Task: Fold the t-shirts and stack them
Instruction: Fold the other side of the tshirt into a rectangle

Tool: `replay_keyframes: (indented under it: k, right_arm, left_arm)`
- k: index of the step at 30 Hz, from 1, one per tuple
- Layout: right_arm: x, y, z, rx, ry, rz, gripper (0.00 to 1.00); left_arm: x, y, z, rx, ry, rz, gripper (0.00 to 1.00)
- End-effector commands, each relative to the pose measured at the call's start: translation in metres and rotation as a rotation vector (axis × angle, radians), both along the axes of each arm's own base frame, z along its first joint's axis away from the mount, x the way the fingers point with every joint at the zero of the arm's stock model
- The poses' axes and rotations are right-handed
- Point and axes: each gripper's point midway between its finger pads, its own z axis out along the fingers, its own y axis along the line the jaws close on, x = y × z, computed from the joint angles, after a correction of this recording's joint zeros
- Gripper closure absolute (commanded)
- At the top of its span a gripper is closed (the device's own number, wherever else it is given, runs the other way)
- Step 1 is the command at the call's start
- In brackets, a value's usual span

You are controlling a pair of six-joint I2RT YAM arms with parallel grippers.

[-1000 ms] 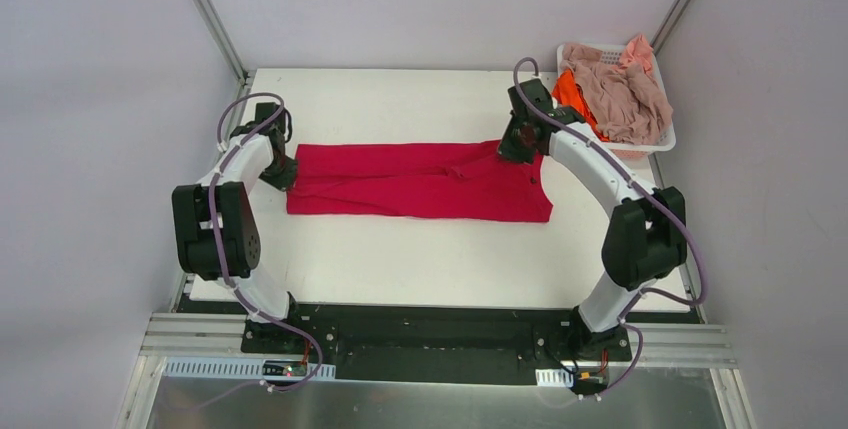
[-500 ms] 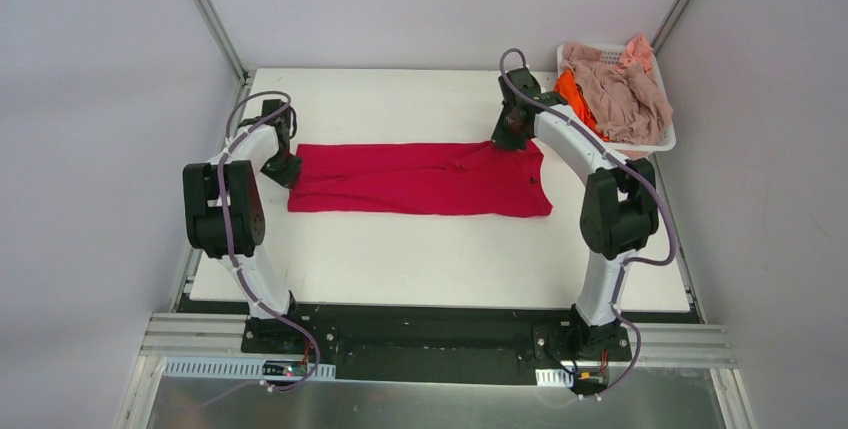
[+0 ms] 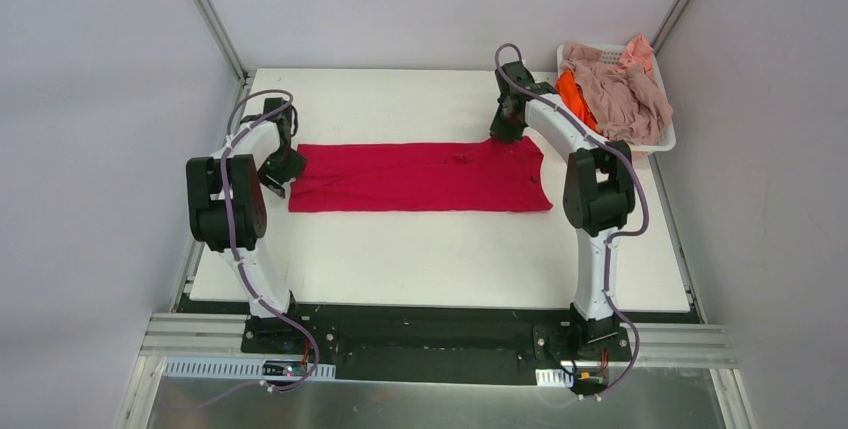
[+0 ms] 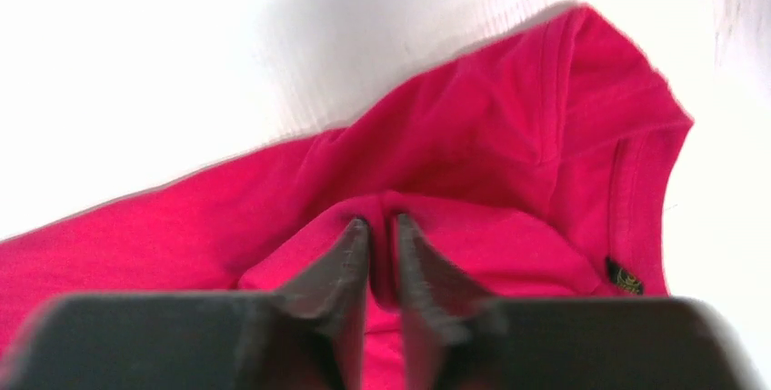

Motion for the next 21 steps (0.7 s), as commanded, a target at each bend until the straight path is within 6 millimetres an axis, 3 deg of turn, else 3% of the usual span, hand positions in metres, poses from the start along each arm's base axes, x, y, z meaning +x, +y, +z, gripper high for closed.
replay_keyframes:
  k: [1,3,4,6,9,11,16,19,21]
  right_arm:
    - [0.027,-0.004,0.023,0.024,-0.055,-0.023,0.68]
    - [0.029,-0.006,0.033,0.025,-0.058,-0.024,0.54]
    - [0.027,-0.007,0.042,0.024,-0.063,-0.021,0.44]
    - [0.018,-0.011,0.056,0.022,-0.075,-0.023,0.25]
    - [-0.01,-0.011,0.057,0.063,-0.054,-0.018,0.09]
    - [-0.033,-0.003,0.051,0.137,-0.035,-0.009,0.02]
    - [-0.075,0.038,0.032,0.365,0.005,0.079,0.01]
    - [-0.074,0.052,0.021,0.383,0.022,0.109,0.01]
    - [-0.064,0.06,0.016,0.389,0.02,0.118,0.01]
  left_arm:
    - [0.007,0.013,0.026,0.064,-0.022,-0.002,0.25]
    - [0.009,0.017,0.047,0.088,-0.058,-0.001,0.05]
    - [0.008,0.018,0.059,0.1,-0.076,-0.001,0.02]
    - [0.006,0.019,0.081,0.107,-0.123,-0.001,0.01]
    - [0.004,0.009,0.103,0.067,-0.188,-0.034,0.01]
    - [0.004,-0.003,0.107,0.017,-0.202,-0.088,0.01]
    - [0.012,-0.05,0.09,-0.086,-0.147,-0.292,0.01]
    - [0.021,-0.089,0.07,-0.165,-0.096,-0.439,0.01]
    - [0.023,-0.104,0.053,-0.183,-0.053,-0.49,0.01]
